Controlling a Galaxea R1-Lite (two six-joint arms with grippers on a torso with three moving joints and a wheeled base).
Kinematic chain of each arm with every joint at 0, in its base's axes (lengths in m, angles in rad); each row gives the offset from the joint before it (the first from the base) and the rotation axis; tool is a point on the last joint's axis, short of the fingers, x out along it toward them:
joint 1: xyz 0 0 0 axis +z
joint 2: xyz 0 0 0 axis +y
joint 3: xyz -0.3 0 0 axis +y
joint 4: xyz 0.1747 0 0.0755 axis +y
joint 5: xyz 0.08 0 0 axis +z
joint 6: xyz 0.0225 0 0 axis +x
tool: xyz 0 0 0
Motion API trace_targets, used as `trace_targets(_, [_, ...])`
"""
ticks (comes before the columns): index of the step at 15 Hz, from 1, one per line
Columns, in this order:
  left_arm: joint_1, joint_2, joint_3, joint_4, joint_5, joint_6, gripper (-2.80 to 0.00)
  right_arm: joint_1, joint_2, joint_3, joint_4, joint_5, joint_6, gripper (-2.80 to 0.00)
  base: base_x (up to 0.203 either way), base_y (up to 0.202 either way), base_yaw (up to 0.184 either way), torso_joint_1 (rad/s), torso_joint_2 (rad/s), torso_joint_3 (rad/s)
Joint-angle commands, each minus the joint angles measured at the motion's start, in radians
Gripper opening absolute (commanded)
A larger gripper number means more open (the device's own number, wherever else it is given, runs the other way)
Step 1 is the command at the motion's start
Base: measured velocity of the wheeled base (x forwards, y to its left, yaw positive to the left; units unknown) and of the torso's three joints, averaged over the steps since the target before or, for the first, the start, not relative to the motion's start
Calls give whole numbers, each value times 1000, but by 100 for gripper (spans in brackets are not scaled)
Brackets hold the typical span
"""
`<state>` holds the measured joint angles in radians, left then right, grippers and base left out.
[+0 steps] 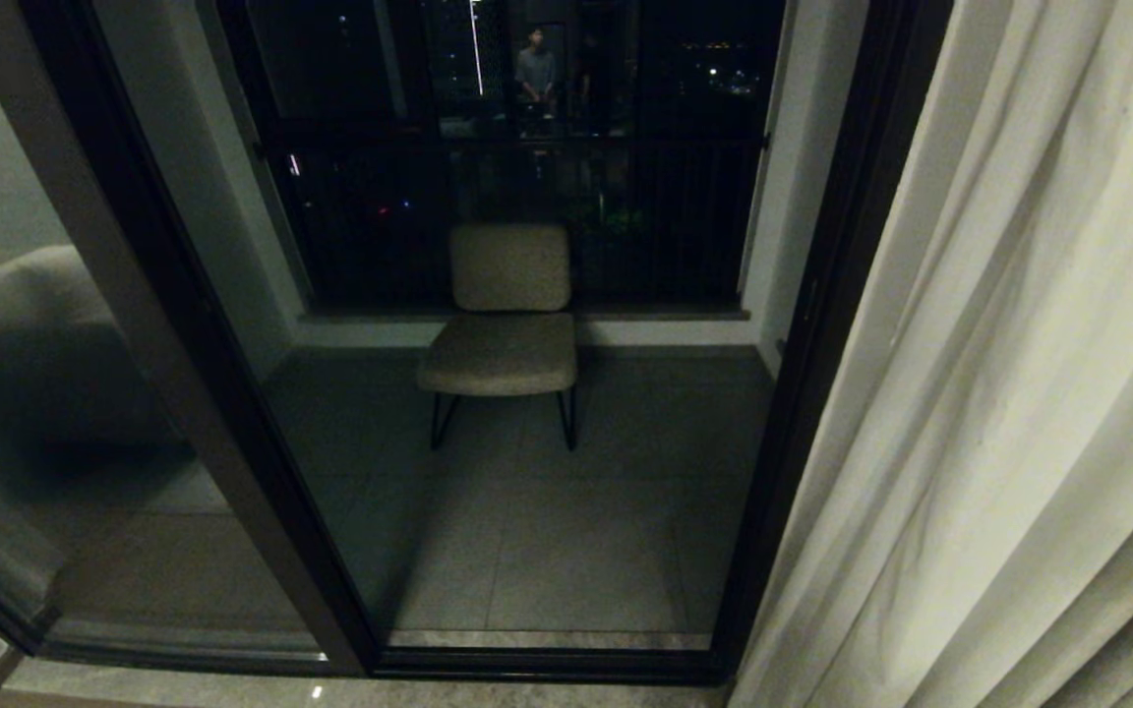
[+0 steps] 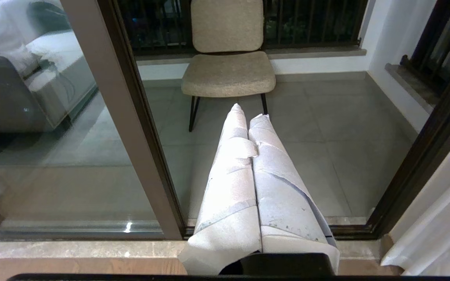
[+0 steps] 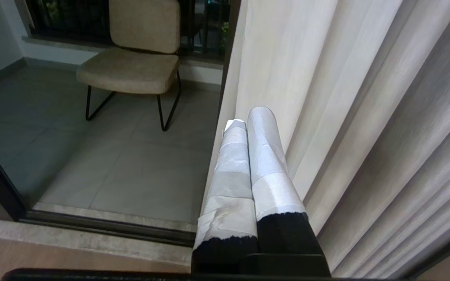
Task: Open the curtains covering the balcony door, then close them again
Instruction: Pull the inner curtains open on both sides, then close the inner curtains on both sides
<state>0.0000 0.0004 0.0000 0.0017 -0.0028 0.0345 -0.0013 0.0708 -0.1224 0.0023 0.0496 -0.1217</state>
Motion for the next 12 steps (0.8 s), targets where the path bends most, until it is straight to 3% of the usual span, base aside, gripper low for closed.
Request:
trace_targets(1, [0, 0, 0, 0, 0, 1, -280, -2, 110, -76, -12, 2, -1, -280, 0, 0, 0, 0, 0, 0])
trace_targets(12, [0, 0, 0, 0, 0, 1, -280, -99, 643, -517, -173, 25, 52, -280, 0, 0, 0, 0, 0, 0])
